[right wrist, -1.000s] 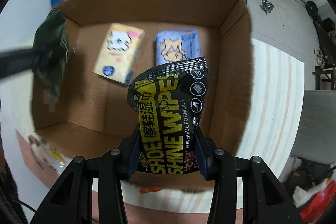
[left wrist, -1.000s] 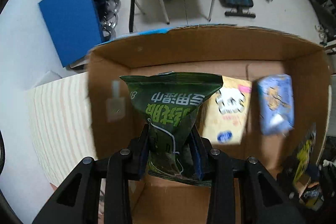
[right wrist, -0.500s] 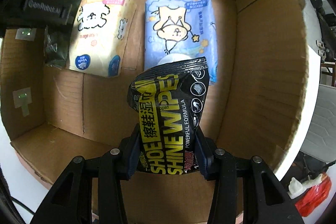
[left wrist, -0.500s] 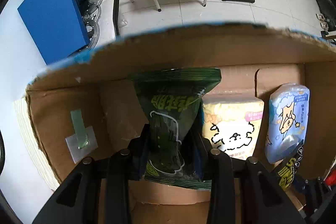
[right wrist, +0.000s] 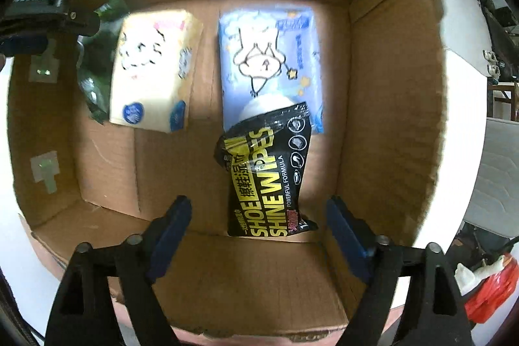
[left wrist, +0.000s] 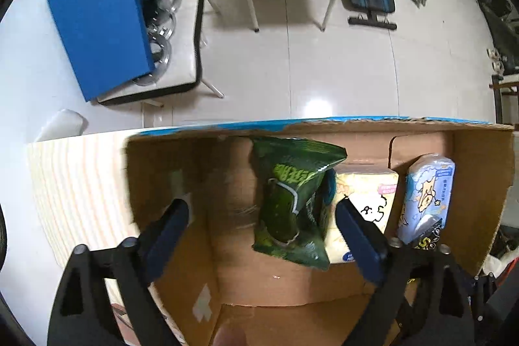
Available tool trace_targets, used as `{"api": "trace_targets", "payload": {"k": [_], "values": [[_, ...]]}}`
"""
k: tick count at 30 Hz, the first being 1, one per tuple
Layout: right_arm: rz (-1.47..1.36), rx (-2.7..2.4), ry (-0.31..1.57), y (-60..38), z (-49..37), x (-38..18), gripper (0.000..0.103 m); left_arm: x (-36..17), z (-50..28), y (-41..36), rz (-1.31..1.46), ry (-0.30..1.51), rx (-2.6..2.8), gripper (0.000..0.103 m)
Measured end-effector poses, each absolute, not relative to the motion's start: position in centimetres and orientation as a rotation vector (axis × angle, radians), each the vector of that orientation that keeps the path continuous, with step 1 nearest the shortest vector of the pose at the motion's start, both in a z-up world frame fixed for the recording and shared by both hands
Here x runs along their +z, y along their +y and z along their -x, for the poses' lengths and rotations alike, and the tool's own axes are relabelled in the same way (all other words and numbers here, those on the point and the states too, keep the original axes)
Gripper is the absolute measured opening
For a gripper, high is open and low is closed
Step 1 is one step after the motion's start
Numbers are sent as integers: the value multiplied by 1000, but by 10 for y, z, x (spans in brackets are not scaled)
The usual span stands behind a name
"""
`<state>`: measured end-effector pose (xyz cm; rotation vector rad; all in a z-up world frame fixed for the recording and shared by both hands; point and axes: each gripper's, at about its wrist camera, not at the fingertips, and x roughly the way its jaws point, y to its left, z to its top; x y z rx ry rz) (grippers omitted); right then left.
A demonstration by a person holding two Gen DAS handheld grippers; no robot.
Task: Organize soft objects
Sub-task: 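Carry both bags into the box and release them beside the packs, then grasp the silver sponge with left tool while right tool grasps red-floral bag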
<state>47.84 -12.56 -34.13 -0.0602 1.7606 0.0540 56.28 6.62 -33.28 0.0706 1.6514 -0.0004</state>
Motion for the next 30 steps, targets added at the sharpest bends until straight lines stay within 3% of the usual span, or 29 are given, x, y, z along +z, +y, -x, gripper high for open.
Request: {"api": "trace_targets", "payload": {"k": [2, 3, 30], "values": [[53, 53, 1738, -124, -478, -333, 101, -322, -557, 71, -54, 1628, 0, 97], [51, 53, 1724, -125, -479, -328, 103, -316, -553, 72, -54, 1613, 3, 97], [-34, 188, 1418, -126, -366, -197, 103, -163, -359, 86, -27, 1229, 33, 98]]}}
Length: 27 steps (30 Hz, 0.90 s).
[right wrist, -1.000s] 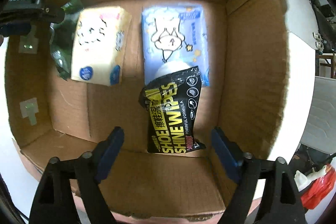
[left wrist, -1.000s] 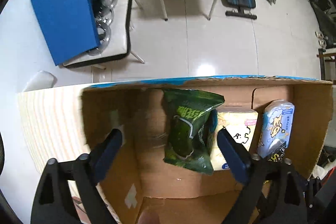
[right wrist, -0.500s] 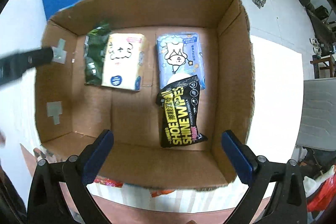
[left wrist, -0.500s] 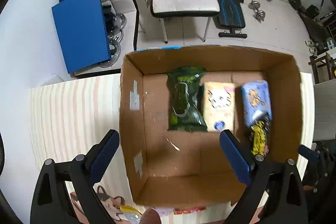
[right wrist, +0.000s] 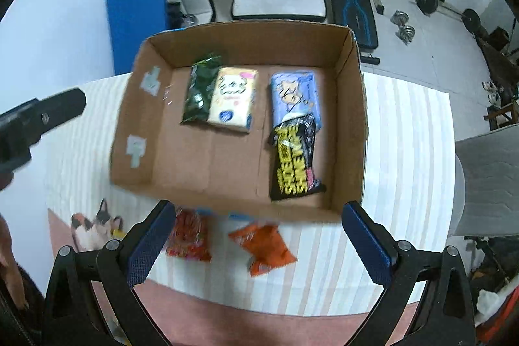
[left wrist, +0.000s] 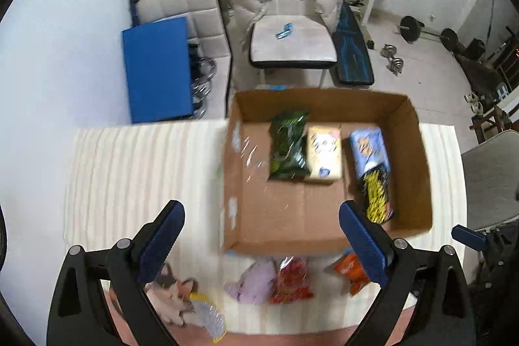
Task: Organize soft objects
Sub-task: 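Grasp the silver sponge with left tool while right tool grasps red-floral bag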
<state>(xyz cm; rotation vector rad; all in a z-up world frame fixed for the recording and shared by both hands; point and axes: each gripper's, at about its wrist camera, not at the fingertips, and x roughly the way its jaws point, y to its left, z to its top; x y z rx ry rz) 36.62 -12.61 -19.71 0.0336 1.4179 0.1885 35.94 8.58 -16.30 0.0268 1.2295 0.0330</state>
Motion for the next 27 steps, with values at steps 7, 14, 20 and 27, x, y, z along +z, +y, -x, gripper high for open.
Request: {"api": "trace_targets", "payload": {"k": [7, 14, 20, 27], "values": [[-189, 277, 1531, -108, -306, -255, 103, -232, -277, 140, 91, 1361, 150, 94], [-210, 258, 1628, -59, -300, -343, 66, -332, -223, 202, 220, 1563, 297, 87], [-177, 227, 1629, -29, -306, -381, 66, -390, -203, 229, 307, 1658, 327, 87], [-137, 223, 1638, -4, -309, -401, 66, -429, -199, 230, 316, 1716, 331, 80]]}}
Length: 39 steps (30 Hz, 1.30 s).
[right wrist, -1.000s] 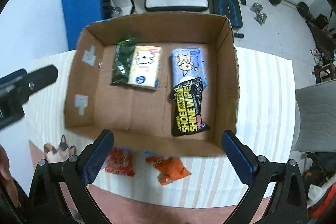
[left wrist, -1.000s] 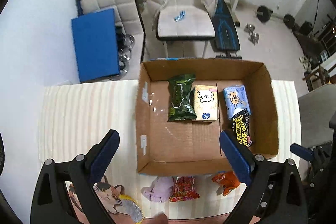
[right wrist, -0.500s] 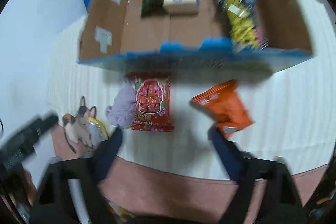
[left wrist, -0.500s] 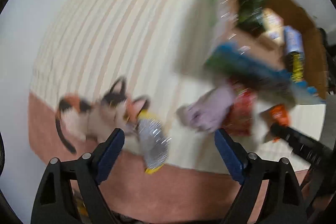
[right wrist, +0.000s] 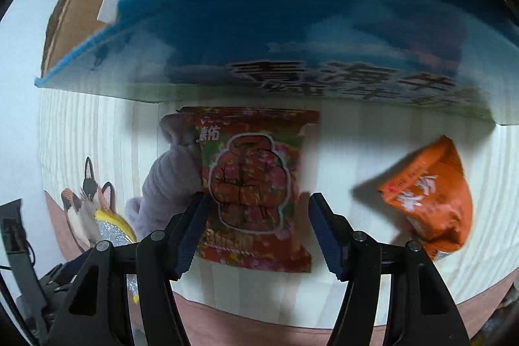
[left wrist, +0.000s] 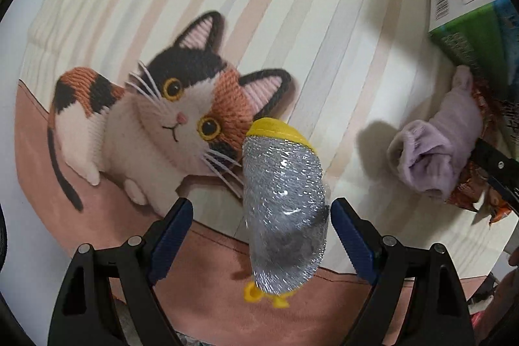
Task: Organize soft objects
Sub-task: 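Grasp the silver sponge with left tool while right tool grasps red-floral bag, then carry sponge and red-floral bag into the box and open both tools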
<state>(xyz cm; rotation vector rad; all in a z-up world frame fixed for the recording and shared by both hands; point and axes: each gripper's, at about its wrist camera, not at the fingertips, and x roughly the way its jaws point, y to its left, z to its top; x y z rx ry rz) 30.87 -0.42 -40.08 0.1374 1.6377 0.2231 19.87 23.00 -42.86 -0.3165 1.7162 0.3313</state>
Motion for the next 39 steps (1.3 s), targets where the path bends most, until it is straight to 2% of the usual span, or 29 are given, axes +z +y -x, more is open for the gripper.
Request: {"api": "trace_targets", "payload": {"k": [1, 3, 5, 16, 21, 32, 35, 39], "values": [[-124, 227, 1642, 0, -308, -402, 66, -432, -197, 229, 316, 1723, 328, 75], [-80, 220, 1665, 6, -305, -408, 63, -437, -195, 224, 308, 1746, 322, 55], [-54, 218, 1671, 7, -300, -409, 56, -435, -191, 221, 312, 1732, 317, 46], [57, 223, 1813, -41, -211, -414, 52, -429, -148, 134, 229, 1748, 172, 45], [82, 173, 1775, -49, -193, -414, 53, -432, -142, 90, 120, 1740, 126, 45], [123, 152, 1759, -33, -188, -425, 52, -433, -139, 87, 82, 1745, 122, 45], [103, 165, 1772, -31, -180, -420, 49, -418, -139, 82, 98, 1739, 99, 44], [26, 225, 1749, -51, -185, -387, 49, -368, -143, 74, 140, 1681, 37, 44]]}}
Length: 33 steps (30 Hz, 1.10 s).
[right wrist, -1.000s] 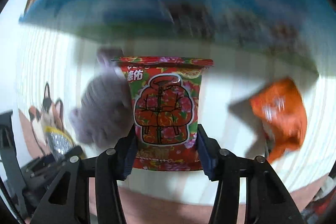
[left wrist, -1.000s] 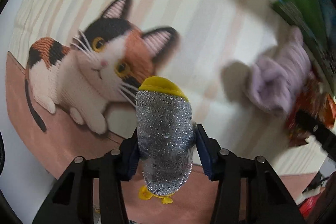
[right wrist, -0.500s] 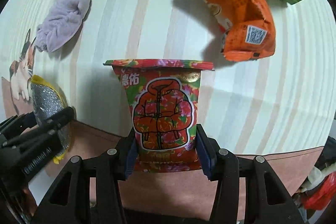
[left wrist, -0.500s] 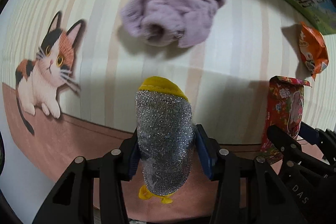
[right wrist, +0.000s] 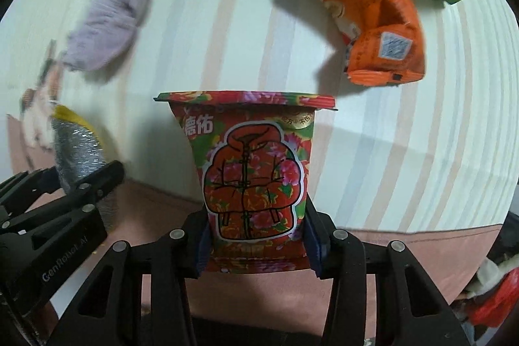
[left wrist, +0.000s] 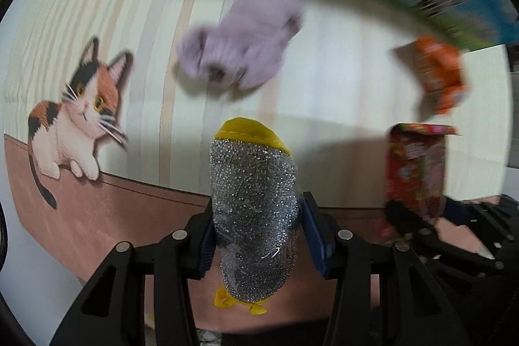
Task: Organize soft objects
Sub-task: 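Carry sponge and red-floral bag into the box and open both tools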
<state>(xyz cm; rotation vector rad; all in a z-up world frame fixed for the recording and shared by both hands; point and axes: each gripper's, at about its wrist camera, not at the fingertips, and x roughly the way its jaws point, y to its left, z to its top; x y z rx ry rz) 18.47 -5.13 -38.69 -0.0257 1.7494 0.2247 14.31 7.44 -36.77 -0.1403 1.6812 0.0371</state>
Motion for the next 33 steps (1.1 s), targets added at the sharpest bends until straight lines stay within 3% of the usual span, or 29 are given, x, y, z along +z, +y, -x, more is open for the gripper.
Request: {"api": "trace_targets", "payload": {"k": [6, 13, 18, 22, 33], "values": [[-143, 315, 1601, -74, -211, -286, 48, -248, -187, 60, 185, 1488, -69, 44], [-227, 321, 1419, -103, -288, -200, 48, -179, -298, 80, 117, 1349, -102, 44], [-255, 277, 1413, -113, -364, -201, 48, -201, -375, 77, 153, 1446, -126, 44], [-277, 235, 1485, -112, -408, -238, 48, -257, -422, 70, 229, 1610, -157, 44], [-250, 148, 1667, -120, -431, -332, 48, -366, -460, 60, 288, 1852, -114, 44]]}}
